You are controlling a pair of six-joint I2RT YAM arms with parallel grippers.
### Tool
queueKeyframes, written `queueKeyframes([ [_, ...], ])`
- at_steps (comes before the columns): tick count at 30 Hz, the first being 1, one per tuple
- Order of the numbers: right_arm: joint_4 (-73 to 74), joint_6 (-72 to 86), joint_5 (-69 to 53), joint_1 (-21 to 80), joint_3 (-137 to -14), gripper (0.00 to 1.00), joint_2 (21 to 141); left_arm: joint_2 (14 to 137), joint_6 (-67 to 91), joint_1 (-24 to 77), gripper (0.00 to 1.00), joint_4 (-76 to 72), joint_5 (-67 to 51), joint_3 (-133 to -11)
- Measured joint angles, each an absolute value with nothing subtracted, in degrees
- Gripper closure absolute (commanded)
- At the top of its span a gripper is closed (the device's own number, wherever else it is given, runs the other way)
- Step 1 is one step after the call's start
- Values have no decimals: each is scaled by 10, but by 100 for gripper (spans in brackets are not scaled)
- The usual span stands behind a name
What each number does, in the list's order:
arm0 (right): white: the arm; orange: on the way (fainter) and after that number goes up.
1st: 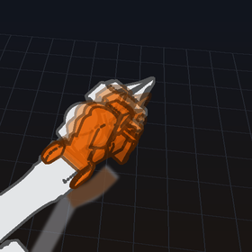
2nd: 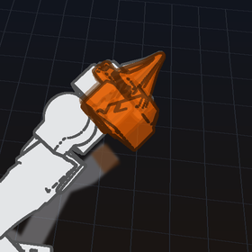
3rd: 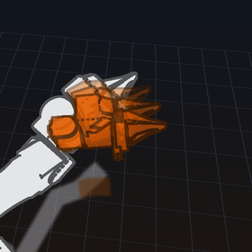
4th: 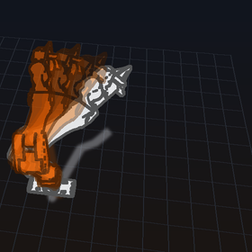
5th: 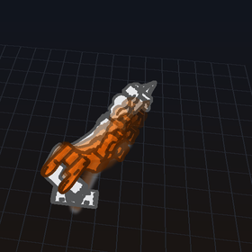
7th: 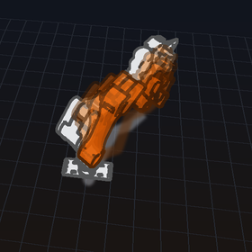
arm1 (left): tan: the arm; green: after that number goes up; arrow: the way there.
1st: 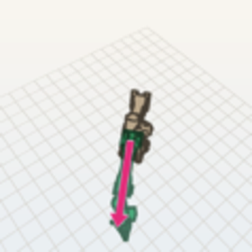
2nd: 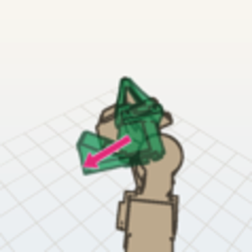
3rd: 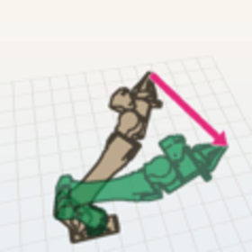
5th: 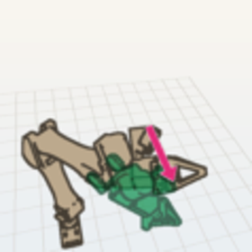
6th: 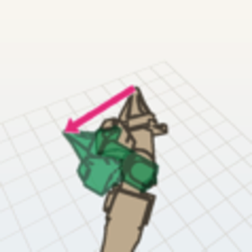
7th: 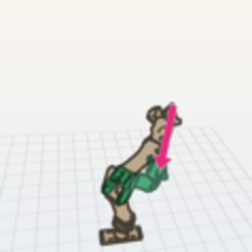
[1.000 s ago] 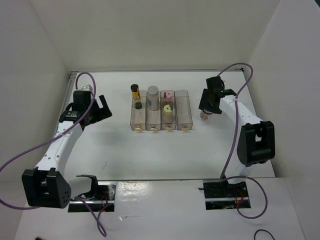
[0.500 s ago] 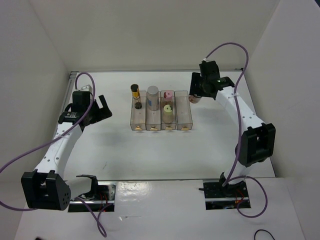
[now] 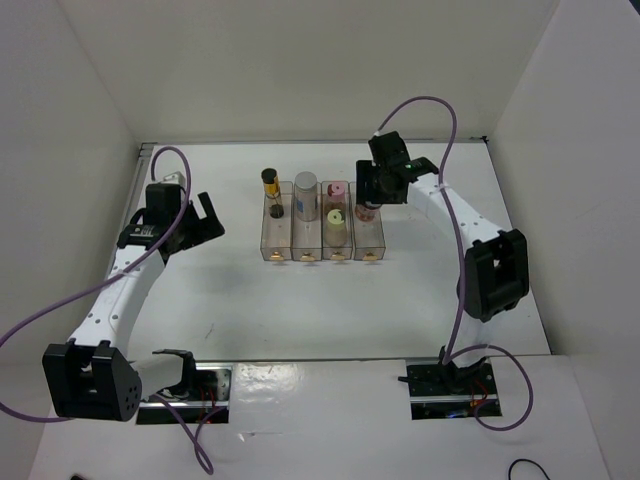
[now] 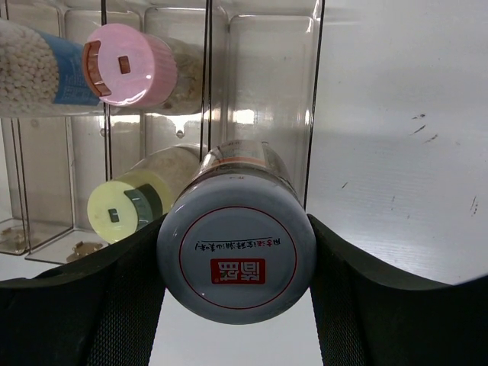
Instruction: Organize the condiment bottles
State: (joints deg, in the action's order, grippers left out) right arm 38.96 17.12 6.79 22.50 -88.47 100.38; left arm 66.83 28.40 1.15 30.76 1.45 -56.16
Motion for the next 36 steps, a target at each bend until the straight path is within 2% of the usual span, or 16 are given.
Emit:
queueKeyframes([
  [17, 363, 173, 84, 229, -845, 97, 1037, 668, 284, 11, 0, 309, 14, -559],
  [28, 338, 175, 96, 240, -820, 89, 1058, 668, 284, 11, 0, 309, 14, -559],
  [36, 330, 176, 101, 242, -820, 81, 1068, 668, 282, 11, 0, 309, 14, -559],
])
